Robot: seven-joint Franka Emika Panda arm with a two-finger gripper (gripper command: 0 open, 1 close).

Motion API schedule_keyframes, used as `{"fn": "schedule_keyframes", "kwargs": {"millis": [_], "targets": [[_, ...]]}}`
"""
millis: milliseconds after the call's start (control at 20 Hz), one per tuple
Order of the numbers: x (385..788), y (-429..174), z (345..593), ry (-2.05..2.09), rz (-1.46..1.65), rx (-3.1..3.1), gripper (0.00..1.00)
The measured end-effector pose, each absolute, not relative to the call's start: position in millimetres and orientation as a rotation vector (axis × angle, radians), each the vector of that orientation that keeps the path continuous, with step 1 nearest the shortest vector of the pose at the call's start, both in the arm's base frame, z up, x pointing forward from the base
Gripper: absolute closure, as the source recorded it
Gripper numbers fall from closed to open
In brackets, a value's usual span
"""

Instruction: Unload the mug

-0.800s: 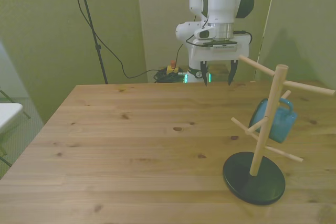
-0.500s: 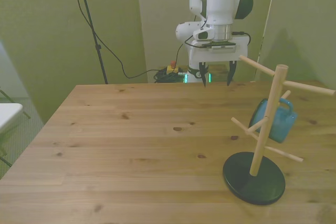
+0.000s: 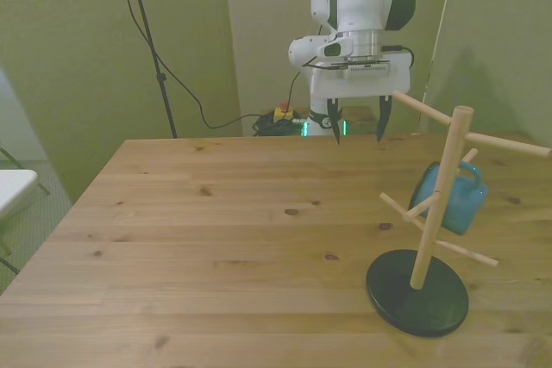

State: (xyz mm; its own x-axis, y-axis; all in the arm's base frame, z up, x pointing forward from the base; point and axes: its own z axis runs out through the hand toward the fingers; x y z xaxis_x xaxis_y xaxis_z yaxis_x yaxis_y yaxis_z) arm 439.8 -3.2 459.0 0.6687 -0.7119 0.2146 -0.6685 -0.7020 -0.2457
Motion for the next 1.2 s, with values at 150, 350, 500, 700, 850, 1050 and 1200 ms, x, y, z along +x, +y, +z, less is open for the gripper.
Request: {"fn": "schedule_keyframes", "kwargs": {"millis": [150,350,500,700,850,1050,1200], "targets": [[449.0,-0.8,464.5,1.065,-0.505,-2.72,0.0],[455.9,2.0,469.2,0.931,-0.579,-2.704,0.0],[459.2,-1.1,475.1,0.844,-0.653,-2.69,0.0],[468.3,-6.4,477.4,0.784,-0.8,-2.661,0.0],[476.4,-10.2,471.0,0.734,-0.826,-2.678,0.0],[485.8,-14.7,475.6,0.661,-0.841,-2.675,0.0],[493.3,-17.8,481.8,0.64,-0.883,-2.668,0.0]]}}
